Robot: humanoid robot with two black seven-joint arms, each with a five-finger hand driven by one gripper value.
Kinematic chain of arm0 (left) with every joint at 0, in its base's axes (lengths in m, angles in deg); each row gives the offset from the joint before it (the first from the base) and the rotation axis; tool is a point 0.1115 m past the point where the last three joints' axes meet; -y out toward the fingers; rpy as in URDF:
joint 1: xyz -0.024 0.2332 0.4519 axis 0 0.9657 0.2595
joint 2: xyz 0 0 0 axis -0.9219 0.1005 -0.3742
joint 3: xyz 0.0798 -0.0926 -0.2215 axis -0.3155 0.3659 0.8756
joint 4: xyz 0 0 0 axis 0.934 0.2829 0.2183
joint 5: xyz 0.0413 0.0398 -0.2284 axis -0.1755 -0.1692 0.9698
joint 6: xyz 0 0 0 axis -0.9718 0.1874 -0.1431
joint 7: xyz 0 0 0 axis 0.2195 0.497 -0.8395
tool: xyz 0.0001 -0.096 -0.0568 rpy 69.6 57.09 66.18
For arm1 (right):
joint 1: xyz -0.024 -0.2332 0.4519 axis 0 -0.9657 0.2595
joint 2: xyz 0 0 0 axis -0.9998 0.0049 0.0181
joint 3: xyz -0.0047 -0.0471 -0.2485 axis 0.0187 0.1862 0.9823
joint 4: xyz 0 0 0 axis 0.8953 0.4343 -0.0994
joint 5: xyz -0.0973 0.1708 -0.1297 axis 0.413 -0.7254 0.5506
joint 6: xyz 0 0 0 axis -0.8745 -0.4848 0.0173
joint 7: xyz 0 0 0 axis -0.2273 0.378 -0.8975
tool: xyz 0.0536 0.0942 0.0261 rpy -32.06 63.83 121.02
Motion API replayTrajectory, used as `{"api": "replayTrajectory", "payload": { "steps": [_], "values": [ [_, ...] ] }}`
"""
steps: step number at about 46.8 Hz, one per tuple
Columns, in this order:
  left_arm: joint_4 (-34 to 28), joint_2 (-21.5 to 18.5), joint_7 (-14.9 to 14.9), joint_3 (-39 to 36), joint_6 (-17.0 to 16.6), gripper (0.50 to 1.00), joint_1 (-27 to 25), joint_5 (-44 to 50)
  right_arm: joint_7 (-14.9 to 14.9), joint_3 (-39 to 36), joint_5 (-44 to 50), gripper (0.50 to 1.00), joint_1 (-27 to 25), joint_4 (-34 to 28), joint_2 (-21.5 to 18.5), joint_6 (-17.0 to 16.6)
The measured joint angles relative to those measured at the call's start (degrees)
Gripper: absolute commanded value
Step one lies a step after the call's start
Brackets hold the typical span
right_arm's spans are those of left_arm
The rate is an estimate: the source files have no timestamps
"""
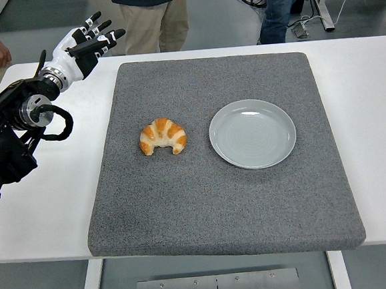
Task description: Place the bread on the plate
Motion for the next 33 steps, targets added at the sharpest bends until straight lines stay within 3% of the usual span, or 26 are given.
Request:
{"api": "replayTrajectory", "payload": {
  "steps": [13,22,33],
  "values": [
    [-11.07,-6.47,-0.30,-2.51,-0.47,0.971,1.06,-7.13,0.01,0.00,0.00,1.000,0.00,-0.01,0.00,-0.02],
    [-22.20,-11.16,-0.30,-2.51,-4.16,0.971,3.11,-17.65,0.01,0.00,0.00,1.000,-0.01,0.01,0.00,-0.02],
    [-29.55,-15.30,-0.30,-2.49,-6.27,0.971,3.78,-29.46,0.01,0.00,0.00,1.000,-0.01,-0.01,0.00,-0.02]
  ]
}}
